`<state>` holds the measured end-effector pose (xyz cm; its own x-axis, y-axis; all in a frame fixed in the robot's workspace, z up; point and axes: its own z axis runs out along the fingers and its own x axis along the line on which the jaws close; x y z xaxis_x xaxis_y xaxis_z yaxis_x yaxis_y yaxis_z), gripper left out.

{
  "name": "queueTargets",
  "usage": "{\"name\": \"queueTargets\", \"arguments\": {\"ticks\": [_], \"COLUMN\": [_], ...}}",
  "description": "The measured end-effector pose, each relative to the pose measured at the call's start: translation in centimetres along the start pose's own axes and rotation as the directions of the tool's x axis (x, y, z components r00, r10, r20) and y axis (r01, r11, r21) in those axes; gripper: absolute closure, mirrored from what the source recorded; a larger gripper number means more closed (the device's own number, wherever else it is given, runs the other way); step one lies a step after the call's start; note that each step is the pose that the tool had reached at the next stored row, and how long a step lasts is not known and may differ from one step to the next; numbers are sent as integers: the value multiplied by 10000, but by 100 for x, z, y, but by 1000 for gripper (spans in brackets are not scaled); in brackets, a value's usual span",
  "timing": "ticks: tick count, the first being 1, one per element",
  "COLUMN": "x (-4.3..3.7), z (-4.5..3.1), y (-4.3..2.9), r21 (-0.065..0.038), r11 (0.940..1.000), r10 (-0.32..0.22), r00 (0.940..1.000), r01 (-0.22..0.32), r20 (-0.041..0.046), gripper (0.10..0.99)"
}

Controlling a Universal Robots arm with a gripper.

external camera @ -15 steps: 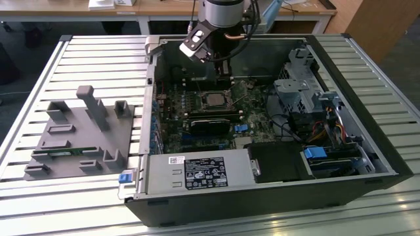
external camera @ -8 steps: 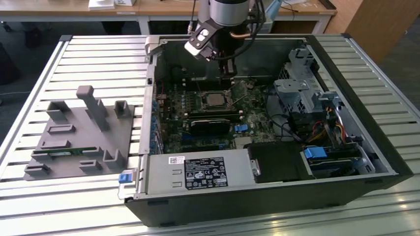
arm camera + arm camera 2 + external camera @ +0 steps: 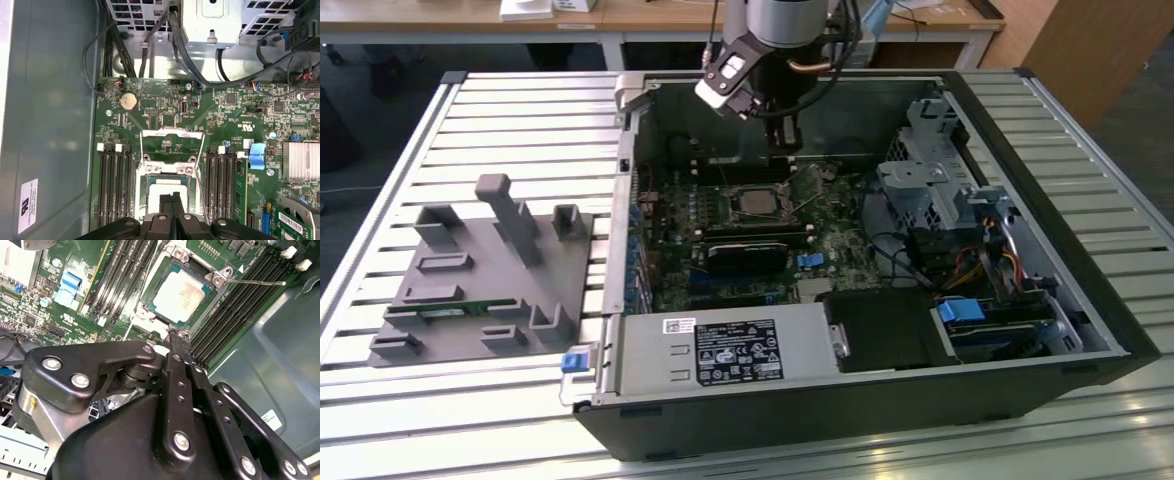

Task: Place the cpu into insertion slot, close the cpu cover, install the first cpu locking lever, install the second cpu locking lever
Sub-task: 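Close the cpu cover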

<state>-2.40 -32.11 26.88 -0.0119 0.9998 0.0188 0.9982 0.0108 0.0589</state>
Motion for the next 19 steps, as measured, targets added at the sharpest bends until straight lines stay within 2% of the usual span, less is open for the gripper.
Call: {"name": "queueTargets", "arguments": {"ticks": [10,19], "x": [0,0], "z": [-23,-20], "y": [6,57], "r21": [1,0], "r11": [10000,10000], "r10": [-2,-1], "r00": [10000,10000], "r01": [2,1], "r20": [0,0], "gripper": [973,973]}}
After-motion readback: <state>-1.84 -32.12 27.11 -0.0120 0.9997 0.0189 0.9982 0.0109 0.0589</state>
